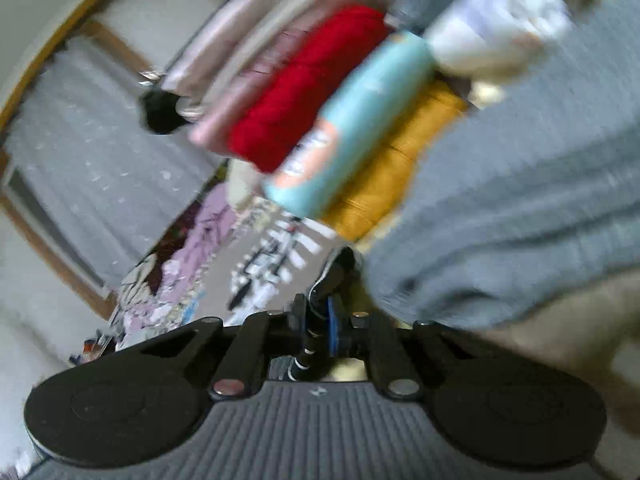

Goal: Fold clothes

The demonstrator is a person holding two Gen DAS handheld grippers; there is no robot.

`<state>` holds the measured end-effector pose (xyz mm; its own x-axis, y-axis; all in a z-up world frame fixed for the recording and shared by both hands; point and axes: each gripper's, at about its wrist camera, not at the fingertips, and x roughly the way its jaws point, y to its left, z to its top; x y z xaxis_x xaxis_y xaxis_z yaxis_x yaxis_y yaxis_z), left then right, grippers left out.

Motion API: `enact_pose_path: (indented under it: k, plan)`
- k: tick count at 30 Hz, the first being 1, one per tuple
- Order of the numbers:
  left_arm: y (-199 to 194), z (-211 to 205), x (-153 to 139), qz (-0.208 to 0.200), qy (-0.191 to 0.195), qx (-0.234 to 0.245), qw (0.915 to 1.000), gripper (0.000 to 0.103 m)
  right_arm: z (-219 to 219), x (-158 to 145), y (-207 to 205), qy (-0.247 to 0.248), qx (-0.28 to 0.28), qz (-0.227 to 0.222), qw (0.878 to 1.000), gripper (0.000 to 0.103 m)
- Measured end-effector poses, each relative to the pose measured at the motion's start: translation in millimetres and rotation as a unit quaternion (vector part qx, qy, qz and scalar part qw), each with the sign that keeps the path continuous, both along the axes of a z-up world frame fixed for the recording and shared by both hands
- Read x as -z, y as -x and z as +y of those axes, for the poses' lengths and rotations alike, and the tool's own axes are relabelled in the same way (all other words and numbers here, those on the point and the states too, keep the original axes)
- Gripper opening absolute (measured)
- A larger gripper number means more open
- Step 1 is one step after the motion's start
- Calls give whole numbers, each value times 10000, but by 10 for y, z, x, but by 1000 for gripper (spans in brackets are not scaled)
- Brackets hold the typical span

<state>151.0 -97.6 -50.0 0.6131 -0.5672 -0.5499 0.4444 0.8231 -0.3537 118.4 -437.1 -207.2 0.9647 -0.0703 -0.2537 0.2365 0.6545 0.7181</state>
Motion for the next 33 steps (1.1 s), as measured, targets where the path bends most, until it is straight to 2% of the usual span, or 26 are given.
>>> enact_pose_path:
  k: [3, 5, 8, 11, 16, 19, 20, 22, 24, 26, 27, 30, 33]
  plan:
    - [-201, -219, -158, 32, 150, 190, 9997, 51, 220, -207, -12, 882, -473, -247, 9947, 12]
    - [-367, -402, -222, 178, 220, 380, 9989, 53, 444, -297, -104, 1507, -837, -274, 9847, 12]
    - [-561, -686, -205, 358, 48, 534, 9979, 53, 773, -353, -215, 2261, -1276, -198, 9655, 12]
    - [-697, -988, -121, 449, -235, 763, 9958, 53, 936, -367, -229, 2686, -1433, -145, 9524, 12]
    - [-834, -1424, -1, 270, -937, 852, 9916, 53, 1095, -363, -200, 3130, -1506, -117, 9377, 12]
    - [-856, -1442, 23, 178, -1001, 704, 9923, 53, 1172, -362, -177, 3354, -1557, -167, 9290, 12]
    - [-846, -1368, 27, 173, -947, 623, 9934, 53, 1162, -359, -177, 3375, -1483, -116, 9295, 12]
    - [-826, -1171, 42, 129, -924, 412, 9948, 53, 977, -325, -206, 3082, -1035, 222, 9454, 12]
    - [-804, -822, 71, -21, -1170, 42, 9931, 53, 770, -308, -203, 2769, -599, 485, 9578, 16]
    - [-792, -386, 69, -195, -1393, -340, 9895, 53, 599, -319, -172, 2555, -254, 623, 9645, 16]
    - [-792, -124, 57, -285, -1480, -533, 9871, 53, 596, -362, -128, 2673, -201, 559, 9618, 18]
    - [-825, 633, 29, -506, -1688, -1035, 9789, 53, 680, -509, 32, 3134, -248, 170, 9492, 33]
    - [-946, 1281, 27, -617, -1771, -1356, 9729, 53, 832, -593, 83, 3418, -776, -196, 9364, 33]
